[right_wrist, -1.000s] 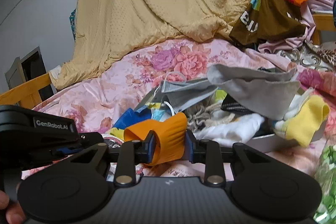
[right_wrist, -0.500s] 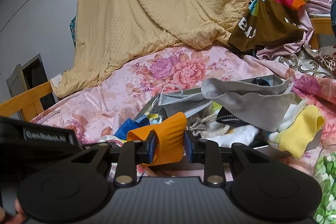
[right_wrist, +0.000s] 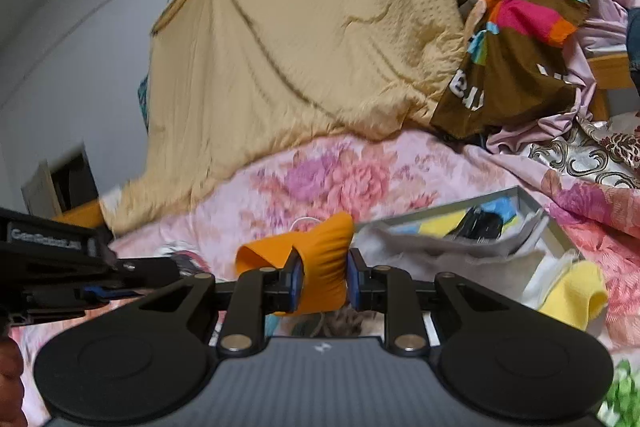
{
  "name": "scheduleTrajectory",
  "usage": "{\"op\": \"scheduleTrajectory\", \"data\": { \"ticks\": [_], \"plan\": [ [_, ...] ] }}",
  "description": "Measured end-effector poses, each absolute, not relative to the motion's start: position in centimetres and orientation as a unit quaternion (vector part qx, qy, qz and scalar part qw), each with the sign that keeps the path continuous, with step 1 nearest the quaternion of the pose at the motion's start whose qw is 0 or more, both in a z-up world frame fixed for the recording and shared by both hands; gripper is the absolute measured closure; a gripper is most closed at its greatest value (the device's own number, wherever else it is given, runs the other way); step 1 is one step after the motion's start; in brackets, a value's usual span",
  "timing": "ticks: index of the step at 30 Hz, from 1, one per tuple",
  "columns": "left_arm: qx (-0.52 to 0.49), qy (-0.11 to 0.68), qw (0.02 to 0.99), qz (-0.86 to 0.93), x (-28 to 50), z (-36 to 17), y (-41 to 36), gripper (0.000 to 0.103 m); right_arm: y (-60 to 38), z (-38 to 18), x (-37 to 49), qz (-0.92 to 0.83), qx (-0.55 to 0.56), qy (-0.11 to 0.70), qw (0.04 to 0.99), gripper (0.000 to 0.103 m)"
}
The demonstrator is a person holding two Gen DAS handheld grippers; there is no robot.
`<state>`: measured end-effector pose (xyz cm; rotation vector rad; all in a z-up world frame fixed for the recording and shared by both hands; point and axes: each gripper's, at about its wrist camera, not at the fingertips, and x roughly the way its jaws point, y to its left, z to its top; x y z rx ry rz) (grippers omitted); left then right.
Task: Organize soft objects
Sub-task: 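Carry the orange strap and white item over the frog tray with both grippers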
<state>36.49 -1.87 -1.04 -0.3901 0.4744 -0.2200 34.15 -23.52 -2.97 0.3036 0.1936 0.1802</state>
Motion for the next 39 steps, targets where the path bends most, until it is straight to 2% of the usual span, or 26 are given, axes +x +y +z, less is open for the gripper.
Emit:
{"op": "scheduleTrajectory", "data": {
  "ticks": [5,10,15,27,39],
  "plan": [
    [-0.187,0.183,0.959,-0.107,37.9,0.2,-2.1,0.091,-25.7,-3.0,36.0,0.081,0.187,0.083,0.976,0.078],
    [-0.181,0.147,0.965,-0.121,40.5,-0.6,-3.5,0.09,-27.3,-3.3,38.2,0.087,0.222,0.115,0.964,0.078],
    [-0.204,0.169,0.955,-0.133,43.5,-2.5,-4.3,0.09,-27.5,-4.5,39.6,0.084,0.233,0.156,0.956,0.076],
    [-0.214,0.195,0.954,-0.08,44.1,-6.6,-3.1,0.085,-25.1,-5.7,39.8,0.07,0.196,0.171,0.963,0.074],
    [-0.197,0.228,0.953,-0.017,44.8,-7.5,-2.4,0.076,-24.0,-5.9,40.5,0.049,0.163,0.201,0.965,0.061]
  ]
}}
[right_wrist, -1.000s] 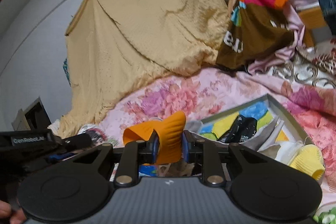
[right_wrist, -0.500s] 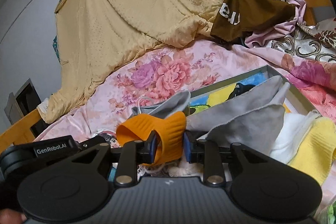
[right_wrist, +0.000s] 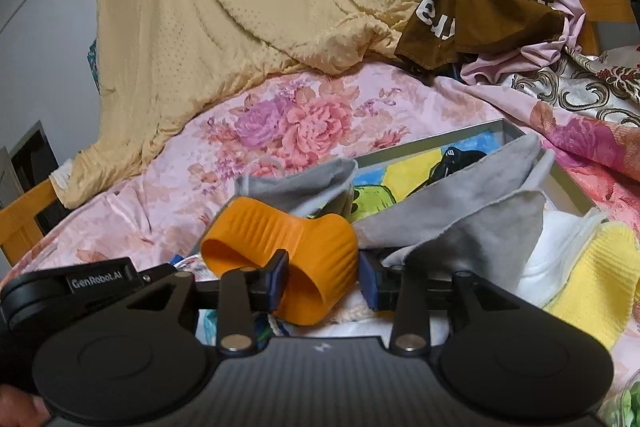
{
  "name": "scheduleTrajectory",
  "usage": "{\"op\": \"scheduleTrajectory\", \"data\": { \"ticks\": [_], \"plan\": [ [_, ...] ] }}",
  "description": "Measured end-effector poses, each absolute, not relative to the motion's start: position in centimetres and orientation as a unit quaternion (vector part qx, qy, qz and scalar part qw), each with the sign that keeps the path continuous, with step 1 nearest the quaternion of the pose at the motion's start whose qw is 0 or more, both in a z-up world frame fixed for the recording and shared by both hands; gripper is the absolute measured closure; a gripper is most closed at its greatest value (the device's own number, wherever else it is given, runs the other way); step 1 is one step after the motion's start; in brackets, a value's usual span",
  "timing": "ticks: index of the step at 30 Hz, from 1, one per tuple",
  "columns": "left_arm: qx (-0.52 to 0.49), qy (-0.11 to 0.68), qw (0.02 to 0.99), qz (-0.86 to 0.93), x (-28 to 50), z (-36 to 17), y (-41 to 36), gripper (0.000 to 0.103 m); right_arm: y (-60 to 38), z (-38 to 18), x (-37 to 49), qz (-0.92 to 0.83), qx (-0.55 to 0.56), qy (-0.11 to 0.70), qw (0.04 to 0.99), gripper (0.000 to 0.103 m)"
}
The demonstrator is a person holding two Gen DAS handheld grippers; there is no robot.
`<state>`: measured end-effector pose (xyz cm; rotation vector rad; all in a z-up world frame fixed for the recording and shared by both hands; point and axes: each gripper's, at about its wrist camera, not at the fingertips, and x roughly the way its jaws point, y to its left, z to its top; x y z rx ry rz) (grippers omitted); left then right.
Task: Organize soft objects
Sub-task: 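Carry the orange strap and white item over the frog tray with both grippers, then open both grippers to drop the strap and item into the tray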
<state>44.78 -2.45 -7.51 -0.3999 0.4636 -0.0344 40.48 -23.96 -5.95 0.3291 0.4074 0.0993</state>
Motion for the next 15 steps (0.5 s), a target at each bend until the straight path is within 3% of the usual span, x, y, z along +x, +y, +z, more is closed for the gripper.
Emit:
{"op": "scheduleTrajectory", "data": {
  "ticks": [15],
  "plan": [
    [-0.192,0.263,0.945,0.004,45.1,-8.2,-1.5,0.073,-22.5,-6.6,41.3,0.041,0.119,0.237,0.963,0.043]
  ]
}}
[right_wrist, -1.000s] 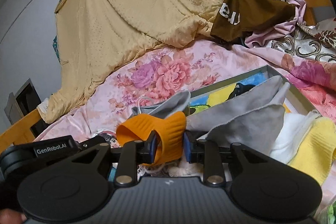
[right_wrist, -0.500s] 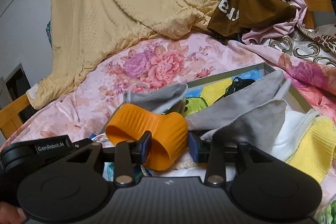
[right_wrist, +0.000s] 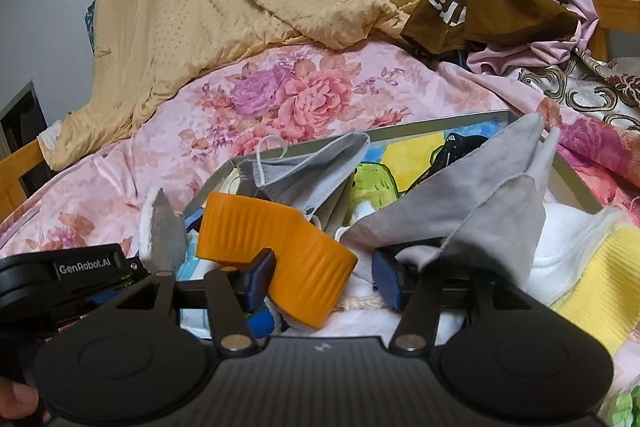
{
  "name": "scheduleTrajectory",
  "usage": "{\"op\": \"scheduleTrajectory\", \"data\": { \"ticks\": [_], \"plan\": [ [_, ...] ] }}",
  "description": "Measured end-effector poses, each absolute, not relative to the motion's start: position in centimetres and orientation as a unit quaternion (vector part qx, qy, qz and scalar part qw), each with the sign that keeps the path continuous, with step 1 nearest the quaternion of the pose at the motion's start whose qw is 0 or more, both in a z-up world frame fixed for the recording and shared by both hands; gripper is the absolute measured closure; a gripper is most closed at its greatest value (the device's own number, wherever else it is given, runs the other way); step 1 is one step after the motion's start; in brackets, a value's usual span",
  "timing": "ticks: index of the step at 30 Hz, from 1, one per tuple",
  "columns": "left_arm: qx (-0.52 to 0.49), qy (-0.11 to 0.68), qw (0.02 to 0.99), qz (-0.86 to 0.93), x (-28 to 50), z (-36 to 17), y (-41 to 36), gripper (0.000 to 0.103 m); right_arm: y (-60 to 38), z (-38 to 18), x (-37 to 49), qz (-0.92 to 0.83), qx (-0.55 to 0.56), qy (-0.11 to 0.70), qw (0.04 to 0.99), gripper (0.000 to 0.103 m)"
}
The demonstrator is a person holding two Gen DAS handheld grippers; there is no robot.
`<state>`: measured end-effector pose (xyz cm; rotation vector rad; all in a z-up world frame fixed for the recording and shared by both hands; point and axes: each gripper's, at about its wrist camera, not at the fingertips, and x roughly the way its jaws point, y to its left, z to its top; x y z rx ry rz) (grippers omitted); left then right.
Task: Organize soft objects
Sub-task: 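Open both grippers to drop the strap and item into the tray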
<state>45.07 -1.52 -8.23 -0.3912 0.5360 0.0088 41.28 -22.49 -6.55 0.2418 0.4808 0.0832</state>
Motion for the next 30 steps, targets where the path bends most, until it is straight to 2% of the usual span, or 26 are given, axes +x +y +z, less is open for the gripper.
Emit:
{"op": "scheduleTrajectory", "data": {
  "ticks": [12,17,22,30],
  "plan": [
    [-0.201,0.241,0.949,-0.011,44.3,-8.0,-1.3,0.055,-22.3,-6.3,41.0,0.056,0.115,0.235,0.963,0.025],
    [-0.2,0.236,0.951,-0.021,43.8,-7.5,-1.2,0.043,-22.6,-6.1,40.8,0.06,0.121,0.234,0.963,0.018],
    [-0.186,0.229,0.955,-0.025,43.1,-6.9,-1.4,0.039,-22.3,-5.7,40.2,0.056,0.113,0.229,0.965,0.011],
    [-0.183,0.221,0.958,-0.013,41.8,-6.4,-0.5,0.031,-22.1,-4.6,39.1,0.048,0.107,0.217,0.969,0.005]
  ]
}}
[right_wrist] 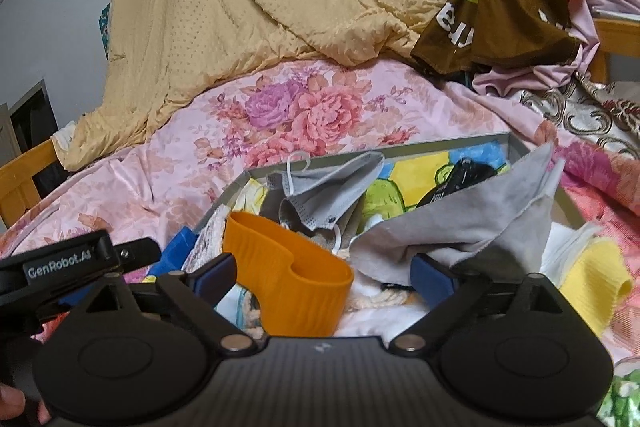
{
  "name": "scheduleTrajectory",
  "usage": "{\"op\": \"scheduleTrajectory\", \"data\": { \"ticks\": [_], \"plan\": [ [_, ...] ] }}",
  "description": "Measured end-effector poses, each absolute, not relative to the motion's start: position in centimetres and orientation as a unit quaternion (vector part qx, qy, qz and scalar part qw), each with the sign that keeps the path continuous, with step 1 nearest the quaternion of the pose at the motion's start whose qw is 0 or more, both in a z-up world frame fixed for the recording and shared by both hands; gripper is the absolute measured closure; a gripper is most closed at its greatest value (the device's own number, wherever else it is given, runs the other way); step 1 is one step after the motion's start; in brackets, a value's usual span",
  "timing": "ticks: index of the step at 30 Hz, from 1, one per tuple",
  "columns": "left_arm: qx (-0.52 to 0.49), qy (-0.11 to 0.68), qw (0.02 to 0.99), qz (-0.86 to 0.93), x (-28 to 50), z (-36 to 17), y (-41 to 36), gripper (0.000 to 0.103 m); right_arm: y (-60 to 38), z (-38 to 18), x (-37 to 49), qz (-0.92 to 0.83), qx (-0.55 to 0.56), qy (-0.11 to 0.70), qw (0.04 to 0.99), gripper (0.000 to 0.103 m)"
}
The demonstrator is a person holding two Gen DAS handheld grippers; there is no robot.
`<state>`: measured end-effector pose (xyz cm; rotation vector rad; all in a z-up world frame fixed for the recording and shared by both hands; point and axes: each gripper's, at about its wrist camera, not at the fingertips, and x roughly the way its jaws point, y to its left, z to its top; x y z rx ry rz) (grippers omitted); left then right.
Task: Organize soft objects
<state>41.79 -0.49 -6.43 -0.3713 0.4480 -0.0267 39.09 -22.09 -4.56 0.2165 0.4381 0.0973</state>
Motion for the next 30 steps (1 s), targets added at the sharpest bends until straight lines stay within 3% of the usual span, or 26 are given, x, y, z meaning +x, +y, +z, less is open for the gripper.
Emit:
{"op": "scheduleTrajectory", "data": {
  "ticks": [13,30],
  "plan": [
    [-0.176,0.204,0.963,-0.005,38.3,-3.4,0.4,0.006,-23.1,-0.8,35.9,0.053,0.109,0.2,0.972,0.0],
    [-0.153,0.175,0.973,0.002,31.0,1.7,1.5,0.001,-22.5,5.0,28.9,0.034,0.081,0.157,0.984,0.0]
  ]
}}
